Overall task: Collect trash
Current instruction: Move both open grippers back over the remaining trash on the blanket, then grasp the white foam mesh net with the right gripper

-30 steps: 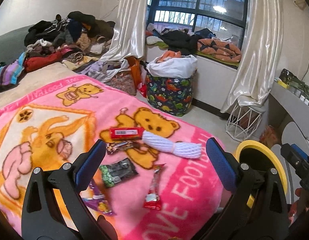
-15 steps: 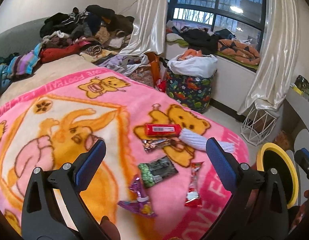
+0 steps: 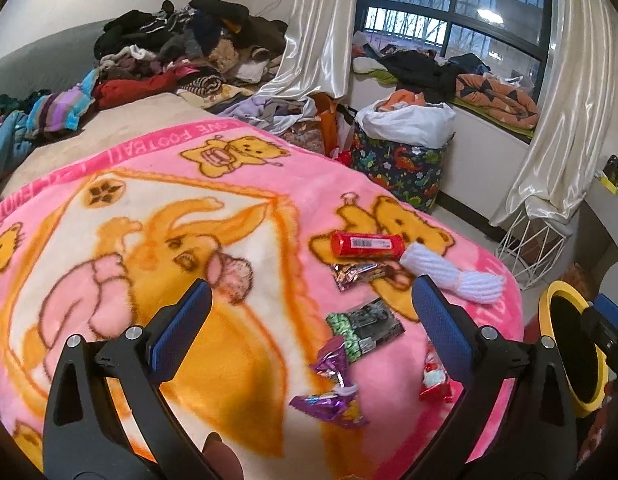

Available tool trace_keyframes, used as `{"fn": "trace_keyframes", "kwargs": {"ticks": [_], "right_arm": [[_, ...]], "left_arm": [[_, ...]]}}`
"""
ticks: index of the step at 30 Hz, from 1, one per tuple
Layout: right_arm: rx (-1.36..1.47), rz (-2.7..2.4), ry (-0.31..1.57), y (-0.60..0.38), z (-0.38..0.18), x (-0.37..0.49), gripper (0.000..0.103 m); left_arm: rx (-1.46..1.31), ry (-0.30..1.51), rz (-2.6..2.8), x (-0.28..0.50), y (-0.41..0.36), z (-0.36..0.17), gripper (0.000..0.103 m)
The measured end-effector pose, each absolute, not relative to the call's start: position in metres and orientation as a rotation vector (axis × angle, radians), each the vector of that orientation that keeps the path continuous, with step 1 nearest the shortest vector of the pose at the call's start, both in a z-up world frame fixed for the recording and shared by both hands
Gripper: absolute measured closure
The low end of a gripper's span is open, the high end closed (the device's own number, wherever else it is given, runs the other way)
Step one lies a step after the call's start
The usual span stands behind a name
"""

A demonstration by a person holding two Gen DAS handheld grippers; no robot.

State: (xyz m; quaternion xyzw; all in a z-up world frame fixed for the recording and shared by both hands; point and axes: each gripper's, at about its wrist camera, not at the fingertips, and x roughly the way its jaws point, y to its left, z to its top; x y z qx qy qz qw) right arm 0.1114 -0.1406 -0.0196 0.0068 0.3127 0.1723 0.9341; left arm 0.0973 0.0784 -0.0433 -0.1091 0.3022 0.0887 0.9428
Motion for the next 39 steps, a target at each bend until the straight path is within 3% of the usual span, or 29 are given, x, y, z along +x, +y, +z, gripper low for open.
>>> {"fn": "trace_keyframes", "kwargs": {"ticks": [11, 27, 30, 36, 39], "right_arm": [[-0.046, 0.354, 0.769, -0.126, -0.049, 0.181, 0.007], [-0.361, 0.368, 0.87, -0.073, -0.095, 0.251, 0.008], [-0.381, 0.392, 0.931, -0.07, -0.108, 0.259, 0.029], [-0.359, 0.42, 1.001, -0.071, -0.126, 0.261, 0.052], [-0.32, 0.424, 1.002, -0.075, -0.124, 0.258, 0.058]], "left_arm": [[-0.271, 0.705, 0.114, 0.095, 0.087, -0.073, 0.011], [-0.344, 0.806, 0.069, 0.094, 0.085, -0.109, 0.011], [-0.342, 0.812, 0.046, 0.095, 0.077, -0.111, 0.011], [-0.342, 0.823, 0.049, 0.092, 0.073, -0.118, 0.014], [-0.335, 0.826, 0.049, 0.09, 0.074, -0.12, 0.014]]}}
